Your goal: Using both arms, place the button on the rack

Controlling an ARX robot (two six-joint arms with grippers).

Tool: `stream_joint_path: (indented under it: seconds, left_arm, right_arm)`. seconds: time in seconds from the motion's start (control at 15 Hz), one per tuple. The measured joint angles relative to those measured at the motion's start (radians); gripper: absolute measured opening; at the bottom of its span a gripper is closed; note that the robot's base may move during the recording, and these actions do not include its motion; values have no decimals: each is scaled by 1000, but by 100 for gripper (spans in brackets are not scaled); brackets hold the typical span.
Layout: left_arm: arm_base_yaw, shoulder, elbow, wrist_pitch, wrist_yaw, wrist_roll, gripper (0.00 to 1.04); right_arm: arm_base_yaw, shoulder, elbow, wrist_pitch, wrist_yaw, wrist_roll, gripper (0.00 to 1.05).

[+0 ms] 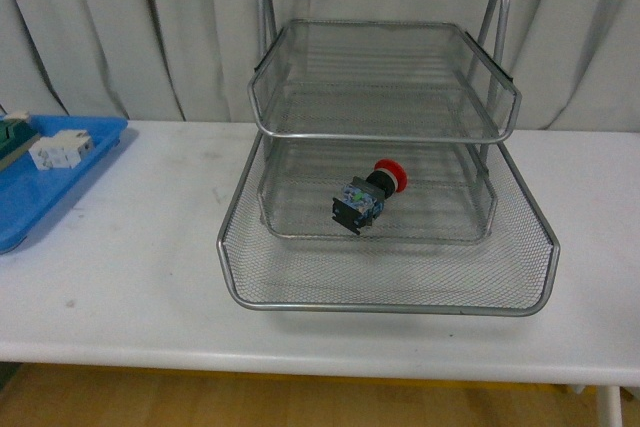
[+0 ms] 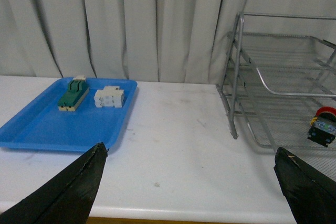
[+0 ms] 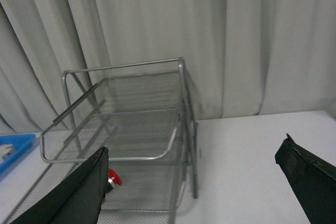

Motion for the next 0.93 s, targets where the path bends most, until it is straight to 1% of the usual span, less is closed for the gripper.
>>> stream_joint_path:
  seconds: [0.07,0.13,0.2,0.27,0.33,0.4,0.53,0.67,0.8,0.93]
  left_arm:
    - [0,0,0,0,0,1,98]
    - [0,0,0,0,0,1,98]
    - [0,0,0,0,0,1,98]
    - [0,0,0,0,0,1,98]
    - [0,0,0,0,0,1,98]
    - [0,0,0,0,0,1,98]
    - [0,0,0,0,0,1,98]
    - [0,0,0,0,0,1,98]
    - [0,0,0,0,0,1,98]
    - [0,0,0,0,0,1,98]
  right_arm:
    - [37,163,119,-42,10,64,98]
    - [70,282,202,-118,-2,113,98]
    - [111,427,321,-250,-47,183,98]
    - [136,492,401,-337,-72,210,98]
    - [158,533,475,-412,-123,222,98]
    - [182,562,538,-481,-156,233,95]
    - [224,619,604,-598,-211,225,67]
    - [256,638,604,-652,-225,193,47]
    - [294,646,603,-680,-231,134,22]
    - [321,663,583,-687,-228,92,1]
